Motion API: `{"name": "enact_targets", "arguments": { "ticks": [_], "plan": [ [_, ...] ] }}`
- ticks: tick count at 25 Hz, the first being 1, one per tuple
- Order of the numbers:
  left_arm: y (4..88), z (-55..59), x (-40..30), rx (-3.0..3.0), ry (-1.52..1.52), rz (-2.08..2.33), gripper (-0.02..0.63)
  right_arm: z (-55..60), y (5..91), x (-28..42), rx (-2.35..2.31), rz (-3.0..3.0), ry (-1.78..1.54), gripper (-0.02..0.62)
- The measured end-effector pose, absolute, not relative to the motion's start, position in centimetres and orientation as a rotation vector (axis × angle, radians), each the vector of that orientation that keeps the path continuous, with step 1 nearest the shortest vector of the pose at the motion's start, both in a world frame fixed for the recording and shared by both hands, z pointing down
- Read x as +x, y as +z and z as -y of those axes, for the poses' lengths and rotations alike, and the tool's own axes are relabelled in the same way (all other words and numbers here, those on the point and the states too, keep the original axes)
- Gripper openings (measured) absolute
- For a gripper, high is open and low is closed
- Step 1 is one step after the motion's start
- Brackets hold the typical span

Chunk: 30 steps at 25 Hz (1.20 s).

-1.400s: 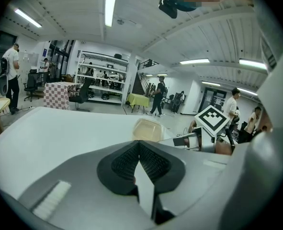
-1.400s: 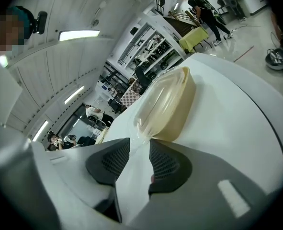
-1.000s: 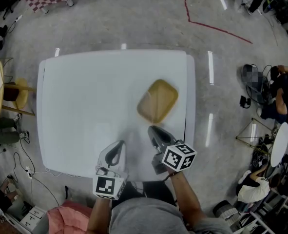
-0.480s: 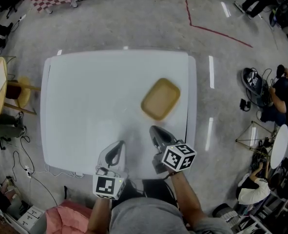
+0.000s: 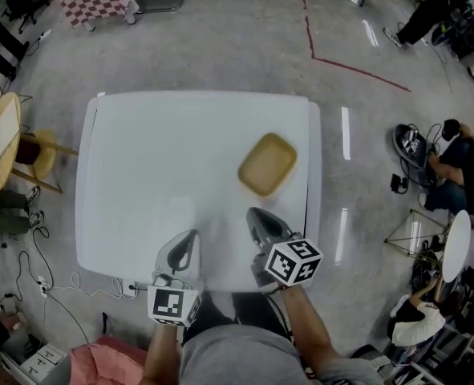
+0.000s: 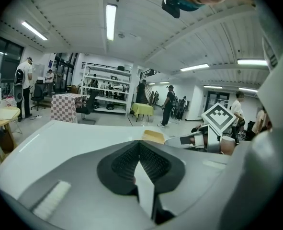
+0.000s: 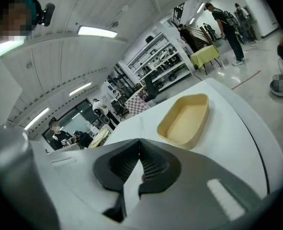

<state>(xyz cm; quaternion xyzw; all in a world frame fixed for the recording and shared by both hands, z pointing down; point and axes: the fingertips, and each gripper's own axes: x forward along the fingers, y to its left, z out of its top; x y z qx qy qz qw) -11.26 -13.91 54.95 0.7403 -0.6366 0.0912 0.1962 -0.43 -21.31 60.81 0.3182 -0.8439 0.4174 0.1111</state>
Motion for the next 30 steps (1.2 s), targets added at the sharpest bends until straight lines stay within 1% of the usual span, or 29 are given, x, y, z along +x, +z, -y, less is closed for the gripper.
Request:
{"name": "enact_targets", "arguments": {
  "ticks": [10, 17, 30],
  "plan": [
    [49.7, 11.5, -12.3, 2.162, 0.193, 1.819, 0.011, 19.0, 53.8, -1.1, 0.985, 2.583, 1.014, 0.002],
    [45.4, 9.7, -12.5, 2.240, 0.142, 1.832, 0.011, 16.9, 48.8, -0.3, 1.064, 2.634, 0.889, 0.002],
    [40.9, 4.5, -13.4, 2.344, 0.101, 1.808, 0.011, 10.1, 42.3, -0.5, 1.213, 2.678, 0.554, 0.002]
  ]
}}
